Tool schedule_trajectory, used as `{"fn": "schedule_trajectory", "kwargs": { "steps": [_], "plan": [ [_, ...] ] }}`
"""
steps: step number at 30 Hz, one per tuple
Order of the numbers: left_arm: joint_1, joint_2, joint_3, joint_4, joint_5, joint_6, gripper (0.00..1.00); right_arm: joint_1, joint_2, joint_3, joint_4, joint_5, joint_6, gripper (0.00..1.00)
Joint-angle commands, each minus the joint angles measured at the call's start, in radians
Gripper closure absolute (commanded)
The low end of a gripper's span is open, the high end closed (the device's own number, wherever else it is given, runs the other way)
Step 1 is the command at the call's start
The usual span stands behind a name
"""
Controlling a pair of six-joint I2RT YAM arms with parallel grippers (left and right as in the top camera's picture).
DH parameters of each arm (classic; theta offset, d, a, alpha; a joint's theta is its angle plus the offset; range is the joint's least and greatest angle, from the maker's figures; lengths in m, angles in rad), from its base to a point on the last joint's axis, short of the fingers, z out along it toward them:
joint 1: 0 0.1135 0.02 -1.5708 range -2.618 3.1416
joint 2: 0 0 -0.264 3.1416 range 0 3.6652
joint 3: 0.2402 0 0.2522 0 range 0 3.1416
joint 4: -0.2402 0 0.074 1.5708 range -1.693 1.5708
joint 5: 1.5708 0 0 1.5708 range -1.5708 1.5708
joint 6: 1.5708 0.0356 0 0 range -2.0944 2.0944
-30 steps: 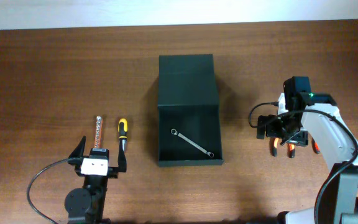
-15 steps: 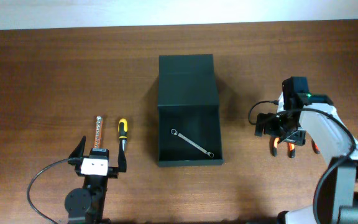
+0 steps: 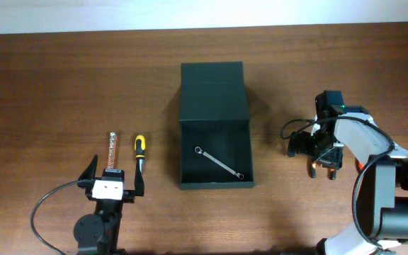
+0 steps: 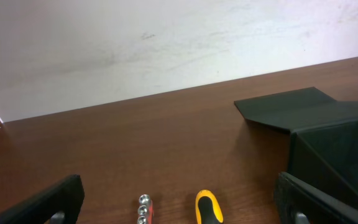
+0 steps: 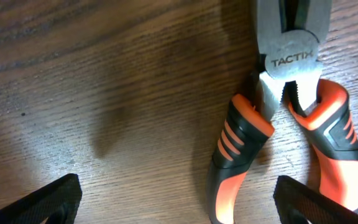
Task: Pack container
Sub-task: 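Lower the right gripper and grasp the pliers at the joint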
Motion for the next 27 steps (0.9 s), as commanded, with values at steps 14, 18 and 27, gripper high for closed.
{"fn": "schedule_trajectory", "kwargs": {
  "steps": [14,18,27],
  "plan": [
    [0.004,-0.005,-0.003,-0.005,-0.003,0.013,0.01,-0.008,0.003,-0.005,0.025,0.004,-0.076,0.01],
    [0.004,-0.005,-0.003,-0.005,-0.003,0.013,0.01,-0.008,0.013,-0.005,0.039,0.004,-0.077,0.01],
    [0.004,-0.005,-0.003,-0.005,-0.003,0.013,0.01,-0.008,0.028,-0.005,0.053,-0.022,-0.118,0.01]
  ]
}}
